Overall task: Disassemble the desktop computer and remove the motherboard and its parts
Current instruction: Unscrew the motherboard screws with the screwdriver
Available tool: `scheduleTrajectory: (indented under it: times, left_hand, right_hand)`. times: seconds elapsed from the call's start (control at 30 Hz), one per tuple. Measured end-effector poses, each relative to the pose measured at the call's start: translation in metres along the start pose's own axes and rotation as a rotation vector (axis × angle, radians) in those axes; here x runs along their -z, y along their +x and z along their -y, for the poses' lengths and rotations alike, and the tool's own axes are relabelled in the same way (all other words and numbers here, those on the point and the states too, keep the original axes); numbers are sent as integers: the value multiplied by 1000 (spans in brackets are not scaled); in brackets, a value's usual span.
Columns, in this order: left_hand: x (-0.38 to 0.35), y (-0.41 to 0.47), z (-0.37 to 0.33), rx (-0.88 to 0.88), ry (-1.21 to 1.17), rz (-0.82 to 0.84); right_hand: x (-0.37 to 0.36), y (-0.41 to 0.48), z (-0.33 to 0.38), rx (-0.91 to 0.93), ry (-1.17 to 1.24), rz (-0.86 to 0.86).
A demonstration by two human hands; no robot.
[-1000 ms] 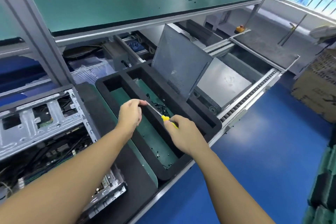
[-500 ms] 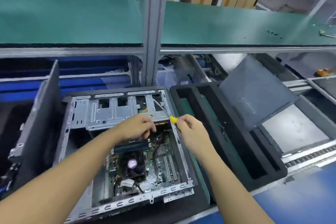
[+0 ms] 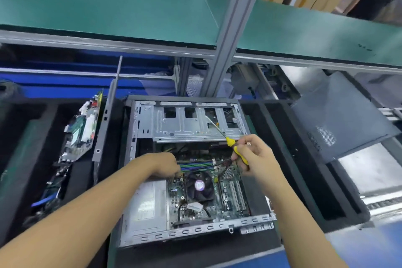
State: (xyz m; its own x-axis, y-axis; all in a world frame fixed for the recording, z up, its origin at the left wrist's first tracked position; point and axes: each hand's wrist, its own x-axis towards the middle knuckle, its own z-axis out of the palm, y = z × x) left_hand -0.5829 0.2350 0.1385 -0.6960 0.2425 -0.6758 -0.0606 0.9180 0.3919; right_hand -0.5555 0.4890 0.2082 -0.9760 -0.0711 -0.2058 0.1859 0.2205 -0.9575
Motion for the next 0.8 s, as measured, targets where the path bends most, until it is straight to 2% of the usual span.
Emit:
scheduleTrajectory:
  times: [0.2, 0.4, 0.5, 0.7, 0.8]
  left_hand:
    - [-5, 10, 4, 43, -127, -89]
    - [-3, 19, 14, 109, -296, -69]
    - [-7, 22, 13, 146, -310, -65]
    - [-1, 28, 16, 256, -245, -27]
    - [7, 27, 19, 321, -151, -61]
  right_hand:
    - [0, -9, -9, 69, -2, -105]
    - [-5, 0, -10, 105, -51, -61]
    - [-11, 9, -13, 161, -188, -40]
    - [-46, 15, -28, 268, -494, 208]
    - [-73, 27, -31, 276, -568, 274]
